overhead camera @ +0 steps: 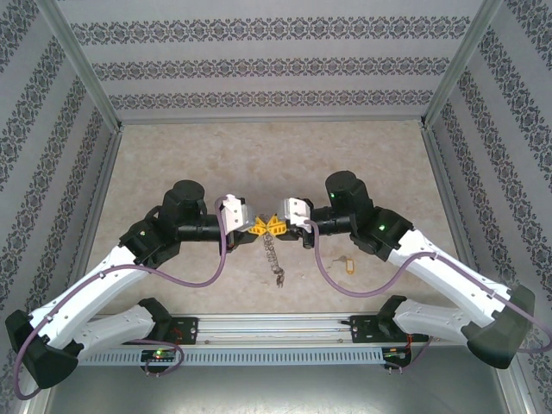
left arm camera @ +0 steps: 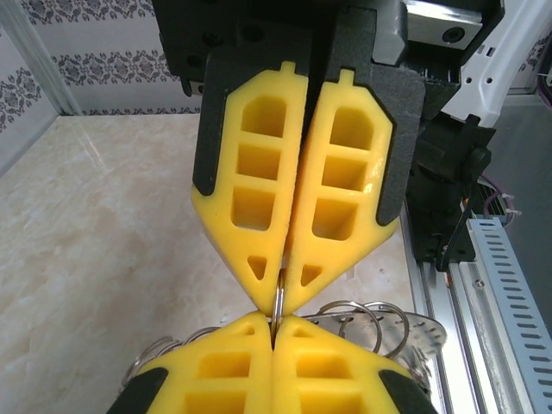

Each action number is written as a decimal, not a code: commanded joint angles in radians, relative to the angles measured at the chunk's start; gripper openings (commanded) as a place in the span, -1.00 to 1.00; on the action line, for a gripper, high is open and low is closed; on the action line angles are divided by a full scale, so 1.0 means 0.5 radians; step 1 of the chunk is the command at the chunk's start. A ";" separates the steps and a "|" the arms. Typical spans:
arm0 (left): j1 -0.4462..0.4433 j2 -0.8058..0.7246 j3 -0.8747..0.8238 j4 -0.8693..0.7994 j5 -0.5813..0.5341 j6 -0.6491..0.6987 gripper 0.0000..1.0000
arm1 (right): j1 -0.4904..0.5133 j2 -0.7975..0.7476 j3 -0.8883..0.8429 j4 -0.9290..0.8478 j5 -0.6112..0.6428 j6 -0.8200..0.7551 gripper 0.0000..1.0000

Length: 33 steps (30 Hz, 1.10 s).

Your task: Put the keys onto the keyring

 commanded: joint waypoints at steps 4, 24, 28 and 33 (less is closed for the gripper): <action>-0.009 -0.035 -0.018 0.156 -0.087 -0.026 -1.00 | 0.019 -0.087 -0.042 0.084 -0.078 0.013 -0.44; -0.006 -0.257 -0.146 0.398 0.248 -0.162 -1.00 | -0.008 -0.222 -0.185 0.242 -0.059 0.266 -0.39; -0.008 -0.254 -0.146 0.392 0.269 -0.167 -1.00 | 0.022 -0.217 -0.185 0.277 -0.096 0.275 -0.42; -0.006 -0.249 -0.146 0.398 0.289 -0.171 -1.00 | 0.034 -0.235 -0.199 0.348 -0.136 0.323 -0.49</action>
